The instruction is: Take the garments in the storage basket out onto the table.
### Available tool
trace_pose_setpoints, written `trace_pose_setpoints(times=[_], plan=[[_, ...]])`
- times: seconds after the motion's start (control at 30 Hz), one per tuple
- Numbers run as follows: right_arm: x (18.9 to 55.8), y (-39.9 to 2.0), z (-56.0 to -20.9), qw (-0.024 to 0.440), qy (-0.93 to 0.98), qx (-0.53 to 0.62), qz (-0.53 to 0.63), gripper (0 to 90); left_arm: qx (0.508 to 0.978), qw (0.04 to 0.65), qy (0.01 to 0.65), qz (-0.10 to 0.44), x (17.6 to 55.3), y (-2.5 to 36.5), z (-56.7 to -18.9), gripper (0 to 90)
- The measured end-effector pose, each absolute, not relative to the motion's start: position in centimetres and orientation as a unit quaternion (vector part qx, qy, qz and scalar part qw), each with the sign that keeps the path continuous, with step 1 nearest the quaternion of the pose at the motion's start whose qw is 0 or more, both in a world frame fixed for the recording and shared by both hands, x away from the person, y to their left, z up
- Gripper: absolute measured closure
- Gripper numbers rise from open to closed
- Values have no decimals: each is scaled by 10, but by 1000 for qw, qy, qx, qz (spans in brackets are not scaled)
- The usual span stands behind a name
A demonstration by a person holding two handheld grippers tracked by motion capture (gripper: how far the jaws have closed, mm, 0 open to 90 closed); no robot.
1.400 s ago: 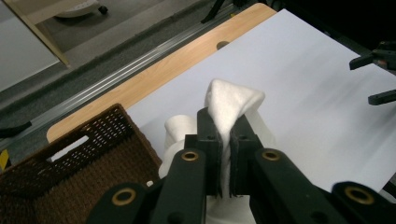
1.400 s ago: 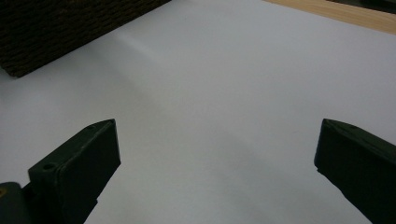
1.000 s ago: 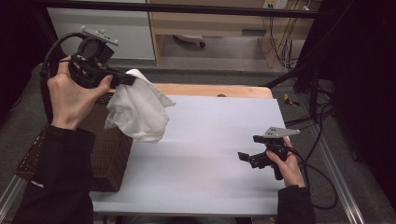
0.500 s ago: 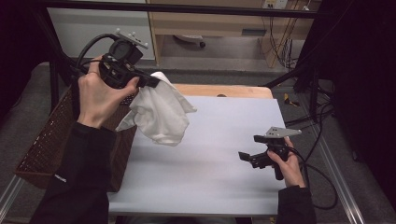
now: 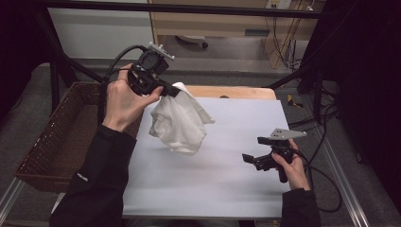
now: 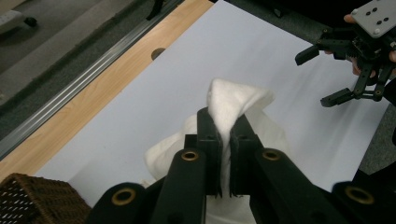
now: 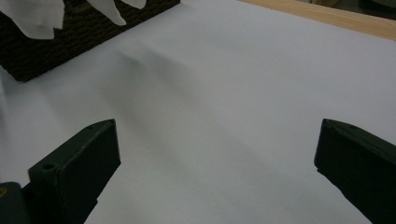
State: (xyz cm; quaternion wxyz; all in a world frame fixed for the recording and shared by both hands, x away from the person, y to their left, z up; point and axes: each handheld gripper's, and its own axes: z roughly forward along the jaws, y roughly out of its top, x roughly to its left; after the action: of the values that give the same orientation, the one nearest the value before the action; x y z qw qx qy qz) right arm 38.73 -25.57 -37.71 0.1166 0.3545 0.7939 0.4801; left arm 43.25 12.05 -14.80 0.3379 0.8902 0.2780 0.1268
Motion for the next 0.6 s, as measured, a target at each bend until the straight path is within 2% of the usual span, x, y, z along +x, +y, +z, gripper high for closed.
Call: trace_pose_setpoints(times=[0.6], plan=[[387, -256, -378, 118, 795, 355, 478, 8, 902, 313, 279, 108, 448, 101, -213, 851]])
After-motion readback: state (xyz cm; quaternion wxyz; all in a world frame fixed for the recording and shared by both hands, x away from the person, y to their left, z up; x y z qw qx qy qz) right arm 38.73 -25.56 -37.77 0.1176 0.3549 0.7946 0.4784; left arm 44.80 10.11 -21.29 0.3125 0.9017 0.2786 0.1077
